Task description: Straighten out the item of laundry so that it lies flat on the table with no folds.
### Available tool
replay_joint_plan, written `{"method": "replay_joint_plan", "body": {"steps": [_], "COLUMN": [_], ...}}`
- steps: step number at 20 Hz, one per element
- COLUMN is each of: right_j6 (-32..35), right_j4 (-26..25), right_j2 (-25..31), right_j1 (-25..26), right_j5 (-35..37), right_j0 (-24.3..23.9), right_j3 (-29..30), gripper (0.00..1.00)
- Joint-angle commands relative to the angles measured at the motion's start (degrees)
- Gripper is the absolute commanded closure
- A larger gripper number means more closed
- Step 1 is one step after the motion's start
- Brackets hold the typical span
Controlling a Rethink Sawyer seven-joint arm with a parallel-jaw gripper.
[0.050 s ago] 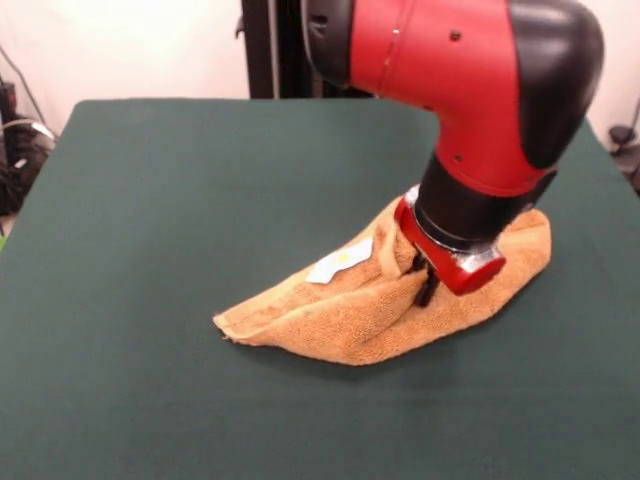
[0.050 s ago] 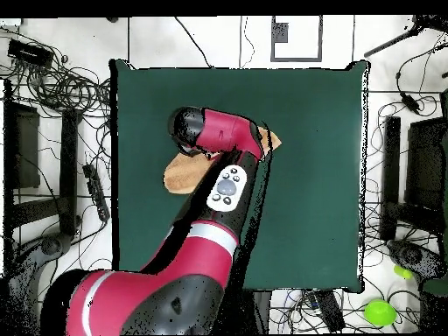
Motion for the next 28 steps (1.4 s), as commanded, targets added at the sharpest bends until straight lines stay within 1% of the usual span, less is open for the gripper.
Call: {"method": "replay_joint_plan", "body": {"steps": [1, 5, 8, 11, 13, 15, 17, 19, 23, 28], "right_j6": [25.8, 37.5, 39.3, 40.4, 39.5, 36.5, 34.5, 33.2, 32.9, 29.9], "right_j4": [1.1, 9.9, 10.9, 13.2, 14.3, 15.0, 16.5, 17.5, 17.5, 16.7], "right_j2": [-5.2, 1.0, 1.2, 3.4, 4.8, 6.6, 8.8, 10.2, 10.0, 11.2], "right_j1": [7.2, 5.1, 4.8, 4.2, 3.2, 2.0, 1.2, 0.9, 1.1, 0.3], "right_j5": [16.3, 23.2, 27.0, 29.1, 30.1, 30.8, 29.1, 29.5, 29.2, 27.7], "right_j0": [3.2, 2.9, 3.2, 2.4, 1.7, 0.9, 0.4, 0.2, 0.6, 0.3], "right_j3": [-7.5, -6.4, -7.4, -7.4, -7.5, -7.5, -7.3, -7.6, -7.9, -7.1], "gripper": [1.0, 1.0, 1.0, 1.0, 1.0, 1.0, 1.0, 1.0, 1.0, 1.0]}}
